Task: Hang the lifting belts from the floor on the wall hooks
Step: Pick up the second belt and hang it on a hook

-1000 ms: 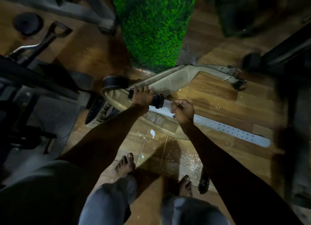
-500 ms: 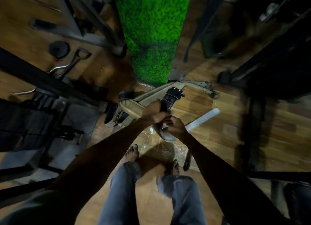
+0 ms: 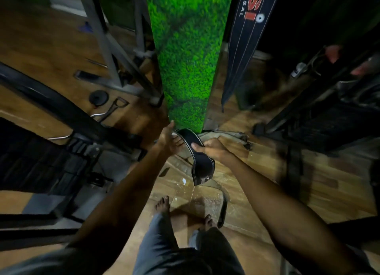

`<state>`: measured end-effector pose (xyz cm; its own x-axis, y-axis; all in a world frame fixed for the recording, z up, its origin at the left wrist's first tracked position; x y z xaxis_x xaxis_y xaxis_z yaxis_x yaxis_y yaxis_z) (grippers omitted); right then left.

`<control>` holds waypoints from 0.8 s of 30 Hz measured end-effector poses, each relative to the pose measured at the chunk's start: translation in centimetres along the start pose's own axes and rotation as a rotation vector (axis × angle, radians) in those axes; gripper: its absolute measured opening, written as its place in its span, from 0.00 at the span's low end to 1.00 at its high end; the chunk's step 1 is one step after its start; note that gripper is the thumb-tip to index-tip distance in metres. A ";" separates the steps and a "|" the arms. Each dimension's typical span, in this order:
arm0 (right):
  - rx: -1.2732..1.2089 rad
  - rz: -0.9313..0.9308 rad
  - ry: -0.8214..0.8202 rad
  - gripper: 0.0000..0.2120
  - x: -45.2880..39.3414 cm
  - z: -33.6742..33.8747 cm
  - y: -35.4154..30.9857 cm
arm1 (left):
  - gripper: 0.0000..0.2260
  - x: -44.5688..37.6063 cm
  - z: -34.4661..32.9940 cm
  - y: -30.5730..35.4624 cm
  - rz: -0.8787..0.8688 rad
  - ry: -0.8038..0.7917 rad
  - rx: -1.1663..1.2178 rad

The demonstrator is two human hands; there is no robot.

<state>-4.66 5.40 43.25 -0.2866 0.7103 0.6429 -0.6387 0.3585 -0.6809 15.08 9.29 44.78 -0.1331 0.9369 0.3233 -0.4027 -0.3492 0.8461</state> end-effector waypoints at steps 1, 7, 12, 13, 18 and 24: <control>-0.011 0.024 0.042 0.32 0.1 0.3 -1.7 | 0.14 0.3 -0.9 0.0 -0.015 0.032 0.139; -0.140 0.184 0.176 0.31 0.4 2.5 -10.8 | 0.07 7.8 -2.8 2.2 -0.072 0.025 -0.003; -0.182 0.183 0.084 0.43 -1.7 3.1 -11.9 | 0.25 0.6 -0.2 -0.2 0.043 0.243 0.081; -0.190 0.200 0.062 0.44 -1.7 3.4 -11.6 | 0.25 -0.3 0.5 0.6 0.059 0.269 0.164; -0.168 0.136 -0.015 0.15 0.4 3.2 -9.5 | 0.08 0.4 6.1 9.0 0.027 0.473 0.777; -0.056 0.194 -0.020 0.12 1.1 1.8 -13.4 | 0.26 -0.1 5.9 6.1 0.143 0.174 1.108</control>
<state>2.32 0.31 53.77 -0.4148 0.7575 0.5042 -0.5299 0.2493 -0.8106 18.00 6.95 52.37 -0.2726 0.8465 0.4574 0.6398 -0.1956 0.7433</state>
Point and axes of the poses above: each hand's wrist, its own x-axis away from the middle knuckle, its own z-axis out of the back of the hand, y = z × x, the point moved 1 cm from there along -x, towards the middle knuckle, and after that the axes turned 7 degrees about -z, right-handed, at the moved point
